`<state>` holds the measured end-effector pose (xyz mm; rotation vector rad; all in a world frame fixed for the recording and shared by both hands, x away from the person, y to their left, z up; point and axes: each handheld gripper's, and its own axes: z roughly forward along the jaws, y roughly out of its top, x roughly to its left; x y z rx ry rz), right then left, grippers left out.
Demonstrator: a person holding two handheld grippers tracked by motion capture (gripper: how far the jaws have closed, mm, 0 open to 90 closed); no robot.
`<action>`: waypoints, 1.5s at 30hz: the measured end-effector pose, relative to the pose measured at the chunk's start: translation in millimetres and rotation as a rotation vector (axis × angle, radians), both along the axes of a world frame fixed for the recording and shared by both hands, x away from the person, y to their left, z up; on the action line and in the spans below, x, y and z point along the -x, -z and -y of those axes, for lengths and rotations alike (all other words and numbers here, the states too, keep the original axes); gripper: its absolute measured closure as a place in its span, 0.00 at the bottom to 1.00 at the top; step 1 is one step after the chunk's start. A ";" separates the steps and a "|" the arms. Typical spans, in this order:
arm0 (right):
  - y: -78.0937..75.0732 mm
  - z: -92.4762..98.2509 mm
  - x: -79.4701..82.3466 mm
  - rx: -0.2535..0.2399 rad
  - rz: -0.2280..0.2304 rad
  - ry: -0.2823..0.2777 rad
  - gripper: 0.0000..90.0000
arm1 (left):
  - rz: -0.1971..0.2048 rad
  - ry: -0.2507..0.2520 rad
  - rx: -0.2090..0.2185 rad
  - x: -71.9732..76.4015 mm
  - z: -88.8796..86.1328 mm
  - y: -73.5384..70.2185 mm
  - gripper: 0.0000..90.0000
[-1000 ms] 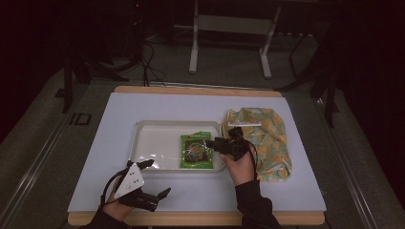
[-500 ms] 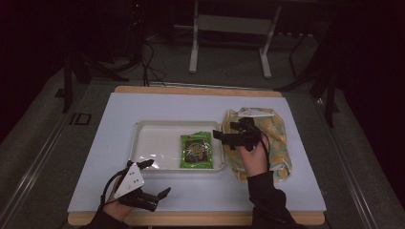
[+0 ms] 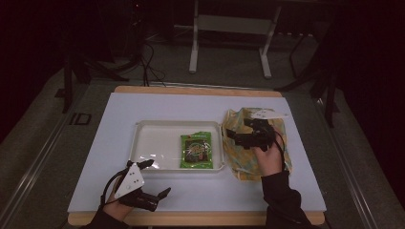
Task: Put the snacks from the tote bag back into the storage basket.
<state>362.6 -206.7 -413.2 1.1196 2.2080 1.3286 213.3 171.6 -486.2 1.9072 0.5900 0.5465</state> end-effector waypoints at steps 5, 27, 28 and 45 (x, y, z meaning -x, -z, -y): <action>1.2 11.0 5.2 0.021 0.028 0.033 0.15 | 0.000 0.001 -0.002 0.0 0.0 0.0 0.00; 22.4 69.6 31.7 0.062 0.089 0.194 0.15 | 0.001 0.003 -0.004 0.5 0.4 0.1 0.00; 23.3 71.9 32.8 0.064 0.094 0.200 0.15 | 0.001 0.003 -0.004 0.7 0.4 0.1 0.00; 28.5 98.5 55.5 0.062 0.146 0.279 0.15 | 0.000 0.007 -0.004 0.9 0.8 0.2 0.00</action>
